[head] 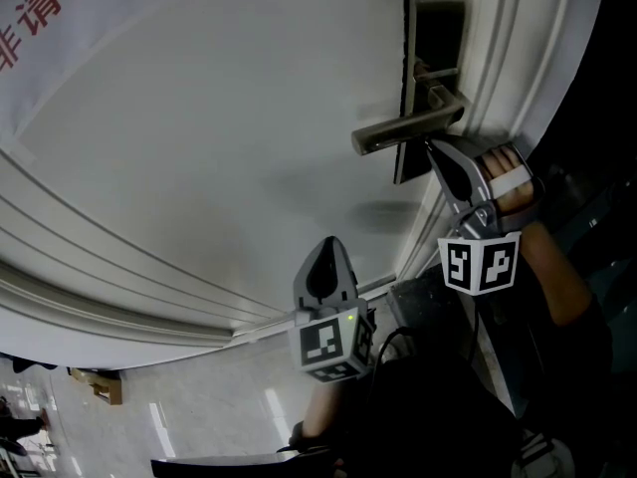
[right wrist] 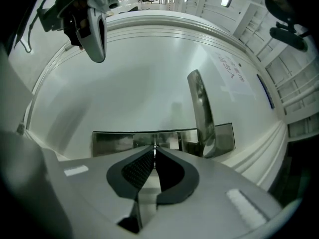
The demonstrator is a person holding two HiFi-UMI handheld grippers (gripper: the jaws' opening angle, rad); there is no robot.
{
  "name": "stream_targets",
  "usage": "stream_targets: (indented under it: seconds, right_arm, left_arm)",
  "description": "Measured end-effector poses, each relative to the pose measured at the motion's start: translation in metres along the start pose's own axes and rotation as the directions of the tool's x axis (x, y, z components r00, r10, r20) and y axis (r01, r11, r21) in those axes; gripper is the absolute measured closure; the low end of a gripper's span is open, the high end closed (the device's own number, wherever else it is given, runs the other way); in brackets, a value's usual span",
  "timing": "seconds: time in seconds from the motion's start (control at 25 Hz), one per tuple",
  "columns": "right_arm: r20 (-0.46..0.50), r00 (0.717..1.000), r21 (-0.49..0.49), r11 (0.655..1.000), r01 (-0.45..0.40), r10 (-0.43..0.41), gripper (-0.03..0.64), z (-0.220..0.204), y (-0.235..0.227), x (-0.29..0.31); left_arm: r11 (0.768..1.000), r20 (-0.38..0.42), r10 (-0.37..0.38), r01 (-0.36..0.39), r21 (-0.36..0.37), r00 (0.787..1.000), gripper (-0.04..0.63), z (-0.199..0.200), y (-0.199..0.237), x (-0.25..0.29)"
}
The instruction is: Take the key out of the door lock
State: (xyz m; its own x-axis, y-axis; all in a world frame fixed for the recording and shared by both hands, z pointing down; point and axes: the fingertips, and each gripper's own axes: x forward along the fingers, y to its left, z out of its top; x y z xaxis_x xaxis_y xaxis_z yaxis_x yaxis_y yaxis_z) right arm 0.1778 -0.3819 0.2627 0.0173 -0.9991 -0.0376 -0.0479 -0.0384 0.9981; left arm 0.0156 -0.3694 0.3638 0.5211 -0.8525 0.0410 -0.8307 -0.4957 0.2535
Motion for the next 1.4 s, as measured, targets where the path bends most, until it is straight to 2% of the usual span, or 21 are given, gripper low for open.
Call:
stream_targets:
  seconds: [0.16,0.32,0.64,0.76,0.96,1.16,1.28,1.4]
  right_arm:
    - [-0.009,1.0,0.047,0.999,0.0,0.001,0.604,0.0,-0.002,0.0]
    - [-0.011,1.0,0.06,0.998,-0.003,0.004,0.604,0.0,-0.002,0.0]
    - [0.003,1.0,-0.052,0.999,-0.001,0.001,0.604,0.0,0.0,0.0]
    - [0.004,1.0,-0.055,0.998,-0.006,0.007,0.604,-0.001,0.0,-0.005]
    - [0.005,1.0,-0.058,0.998,-0.006,0.006,0.604,0.0,0.001,-0.008]
    - [0.005,1.0,-0.06,0.998,-0.007,0.007,0.604,0.0,0.001,-0.009]
    - [0.003,1.0,-0.055,0.998,-0.007,0.007,0.604,-0.001,0.001,-0.009]
    - [0.002,1.0,-0.051,0.999,-0.004,0.004,0.604,0.0,0.0,-0.009]
  left_arm:
    - [1.0,-0.027,0.003,-0.003,-0.007,1.0,0.595,0.002,-0.003,-0.002]
    - [1.0,0.003,-0.01,0.01,0.004,1.0,0.595,0.003,-0.002,-0.001]
    - [1.0,-0.022,-0.001,0.0,-0.013,1.0,0.595,0.0,-0.003,-0.002]
    - [1.0,-0.029,-0.002,0.002,-0.016,1.0,0.595,-0.001,-0.002,-0.003]
    - [1.0,0.009,-0.028,0.028,0.007,1.0,0.595,0.005,-0.011,0.002]
    - [0.999,-0.001,-0.047,0.047,0.009,0.999,0.595,0.005,-0.021,-0.002]
    - [0.999,-0.021,-0.031,0.031,0.006,0.999,0.595,0.004,-0.02,-0.003]
    - [0.999,0.002,-0.033,0.033,0.018,0.999,0.595,0.004,-0.019,0.001]
